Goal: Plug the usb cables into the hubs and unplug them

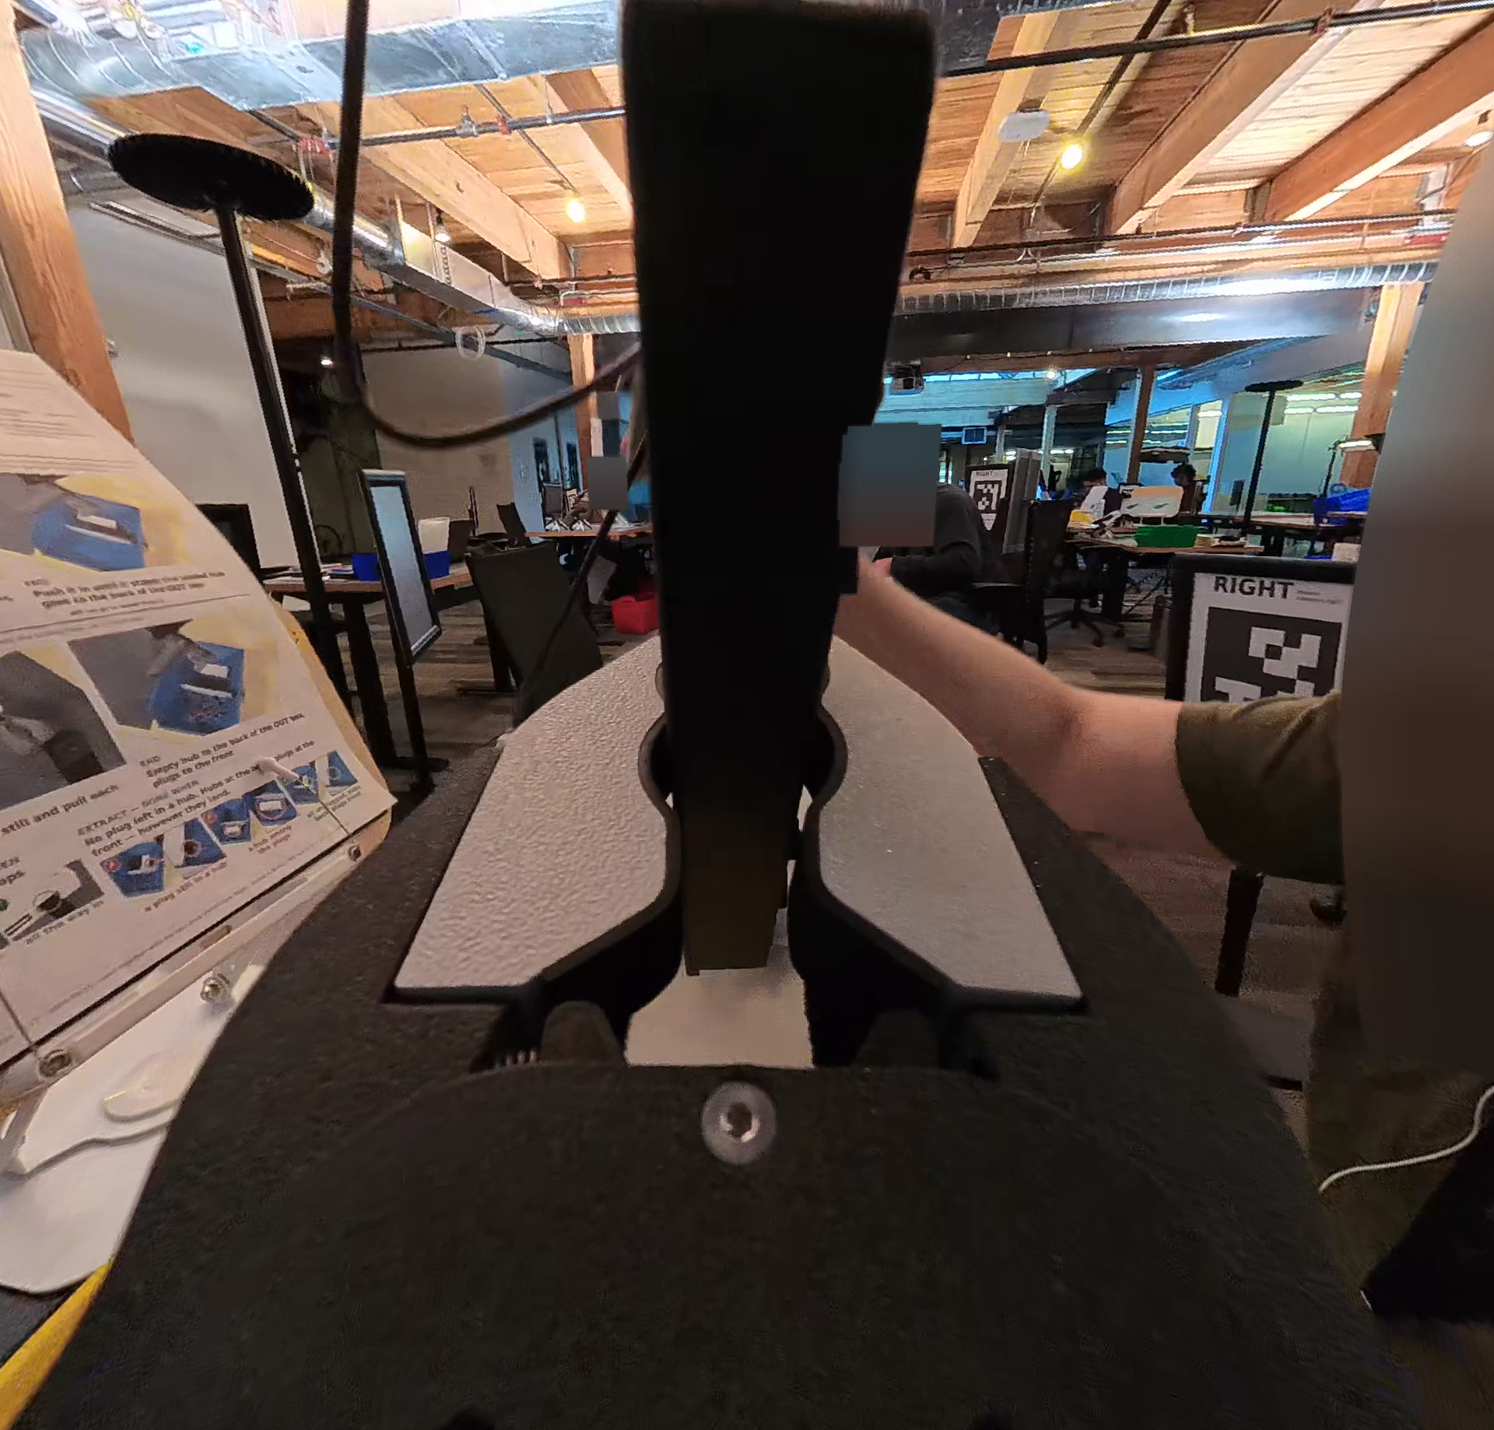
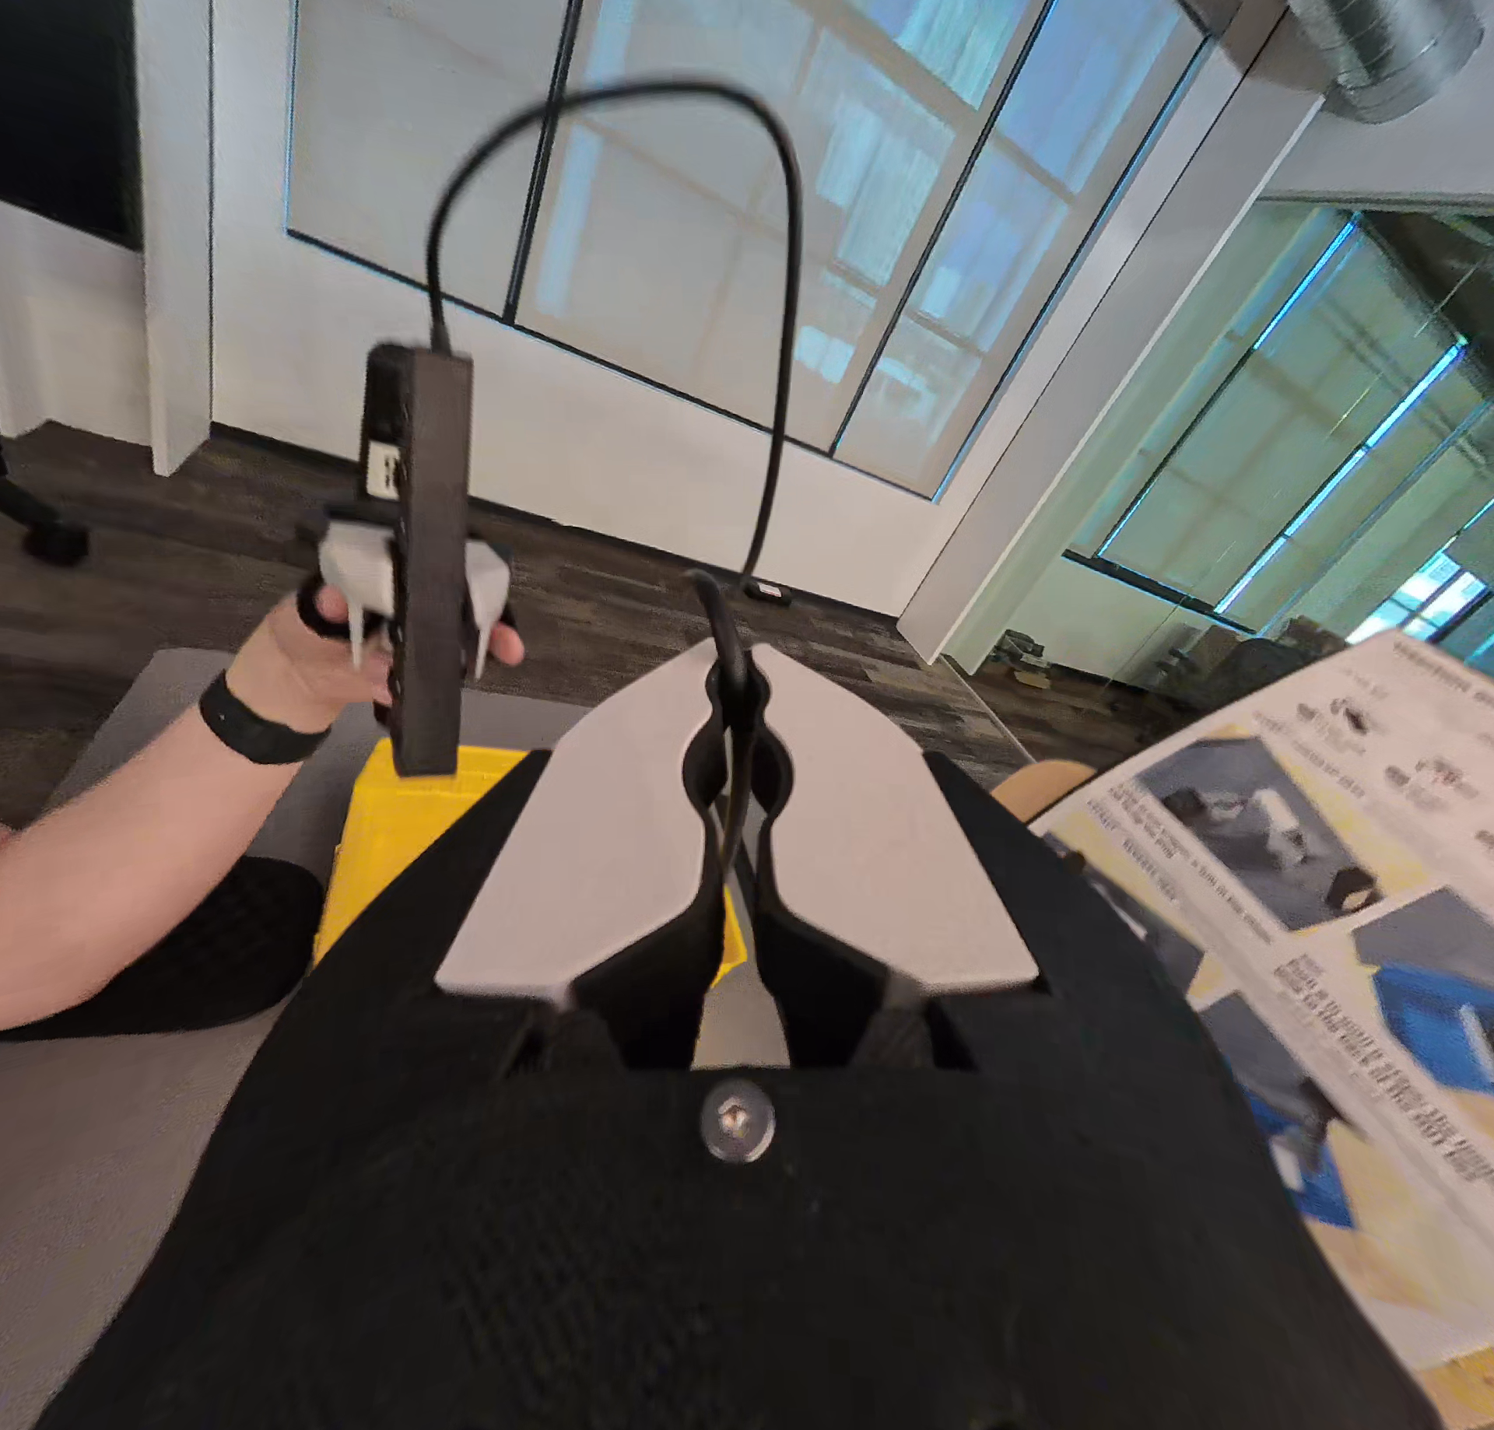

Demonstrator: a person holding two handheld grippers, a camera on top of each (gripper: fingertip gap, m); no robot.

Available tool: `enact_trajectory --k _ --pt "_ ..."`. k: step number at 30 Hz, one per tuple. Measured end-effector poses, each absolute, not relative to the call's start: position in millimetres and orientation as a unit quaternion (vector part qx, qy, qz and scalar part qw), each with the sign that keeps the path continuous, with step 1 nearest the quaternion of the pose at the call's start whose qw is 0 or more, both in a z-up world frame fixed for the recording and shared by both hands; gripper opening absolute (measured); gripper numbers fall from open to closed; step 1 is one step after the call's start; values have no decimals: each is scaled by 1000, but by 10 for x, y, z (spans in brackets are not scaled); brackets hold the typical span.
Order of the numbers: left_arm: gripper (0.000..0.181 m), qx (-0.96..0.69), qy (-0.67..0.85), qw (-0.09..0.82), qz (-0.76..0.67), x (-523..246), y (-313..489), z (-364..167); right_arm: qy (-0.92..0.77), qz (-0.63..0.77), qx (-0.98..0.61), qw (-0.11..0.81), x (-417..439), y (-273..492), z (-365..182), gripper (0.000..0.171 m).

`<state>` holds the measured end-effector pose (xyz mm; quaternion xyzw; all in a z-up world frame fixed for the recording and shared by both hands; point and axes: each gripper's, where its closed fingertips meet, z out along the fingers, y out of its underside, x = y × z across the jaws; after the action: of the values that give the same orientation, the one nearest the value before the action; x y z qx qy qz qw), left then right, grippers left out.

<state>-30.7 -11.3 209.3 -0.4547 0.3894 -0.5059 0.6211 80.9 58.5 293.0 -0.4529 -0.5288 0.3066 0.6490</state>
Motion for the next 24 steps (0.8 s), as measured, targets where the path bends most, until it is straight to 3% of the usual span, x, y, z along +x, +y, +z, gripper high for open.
enact_trajectory --k 10,24 --pt "25 -522 433 585 -444 -216 31 1752 -513 203 -456 699 724 368 4184 0" --pt "25 -569 449 525 -446 532 243 1540 -459 39 -567 683 1661 895 4420 1"
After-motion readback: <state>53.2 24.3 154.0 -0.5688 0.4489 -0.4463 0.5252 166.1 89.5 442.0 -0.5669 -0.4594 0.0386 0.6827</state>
